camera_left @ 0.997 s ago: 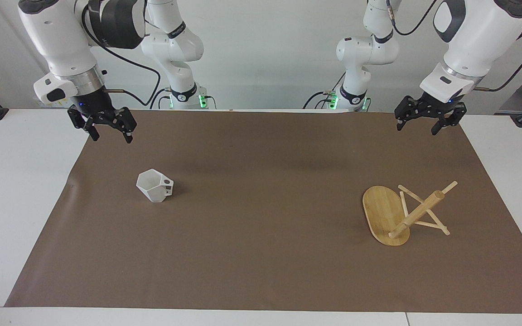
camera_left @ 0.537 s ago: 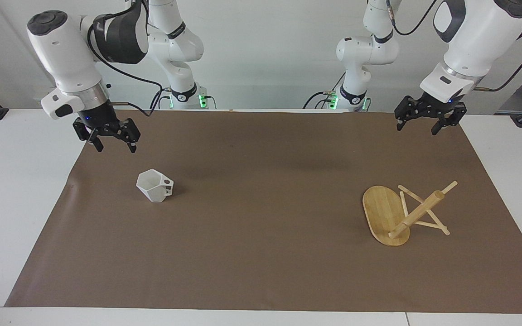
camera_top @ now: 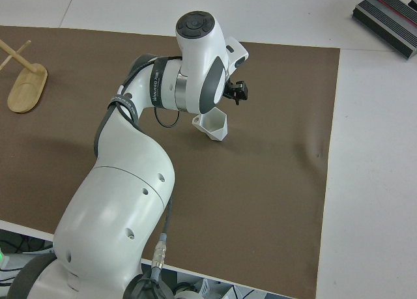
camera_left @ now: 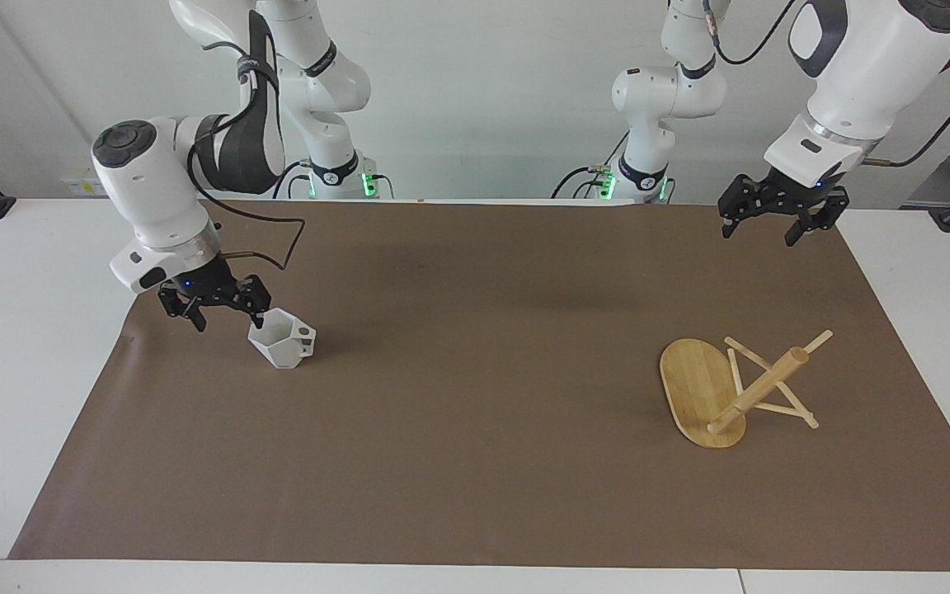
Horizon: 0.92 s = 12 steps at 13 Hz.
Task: Hang cup on rack
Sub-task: 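Move the right gripper toward the white cup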
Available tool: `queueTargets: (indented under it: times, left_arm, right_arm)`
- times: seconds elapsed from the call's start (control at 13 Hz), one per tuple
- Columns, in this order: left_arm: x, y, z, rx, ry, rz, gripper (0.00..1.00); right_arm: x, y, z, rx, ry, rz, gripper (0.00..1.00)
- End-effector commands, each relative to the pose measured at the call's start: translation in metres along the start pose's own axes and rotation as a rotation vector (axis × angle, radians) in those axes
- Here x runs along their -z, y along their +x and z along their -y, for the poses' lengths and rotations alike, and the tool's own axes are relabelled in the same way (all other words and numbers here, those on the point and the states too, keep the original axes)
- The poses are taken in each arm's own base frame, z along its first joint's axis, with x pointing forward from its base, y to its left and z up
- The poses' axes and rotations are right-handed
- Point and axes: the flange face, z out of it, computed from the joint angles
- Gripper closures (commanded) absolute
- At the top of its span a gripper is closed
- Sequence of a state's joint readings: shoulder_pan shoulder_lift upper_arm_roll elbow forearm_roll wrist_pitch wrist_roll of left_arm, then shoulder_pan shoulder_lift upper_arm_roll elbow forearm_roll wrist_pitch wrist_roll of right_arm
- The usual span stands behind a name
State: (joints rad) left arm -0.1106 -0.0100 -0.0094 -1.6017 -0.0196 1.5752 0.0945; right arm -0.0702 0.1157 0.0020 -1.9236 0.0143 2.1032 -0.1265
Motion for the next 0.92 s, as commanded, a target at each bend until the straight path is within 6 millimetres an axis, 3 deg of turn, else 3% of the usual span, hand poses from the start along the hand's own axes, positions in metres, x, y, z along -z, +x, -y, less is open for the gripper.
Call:
queueTargets:
  times: [0.0,0.23,0.69,0.84]
  left_arm:
    - [0.003,-0.007,0.001,-0.002,-0.014,0.003,0.0]
    - [0.003,-0.007,0.001,-0.002,-0.014,0.003,0.0]
    - [0.003,-0.007,0.001,-0.002,-0.014,0.003,0.0]
    - [0.003,-0.007,0.001,-0.002,-0.014,0.003,0.0]
  right_arm:
    - [-0.012,-0.012,-0.004,0.016,0.006,0.003,0.0]
    - [-0.03,-0.019,-0.008,0.006,0.002,-0.006,0.0]
    - [-0.039,-0.023,-0.012,-0.017,0.001,-0.012,0.0]
    - [-0.052,-0.026,-0.015,-0.034,-0.002,-0.021,0.0]
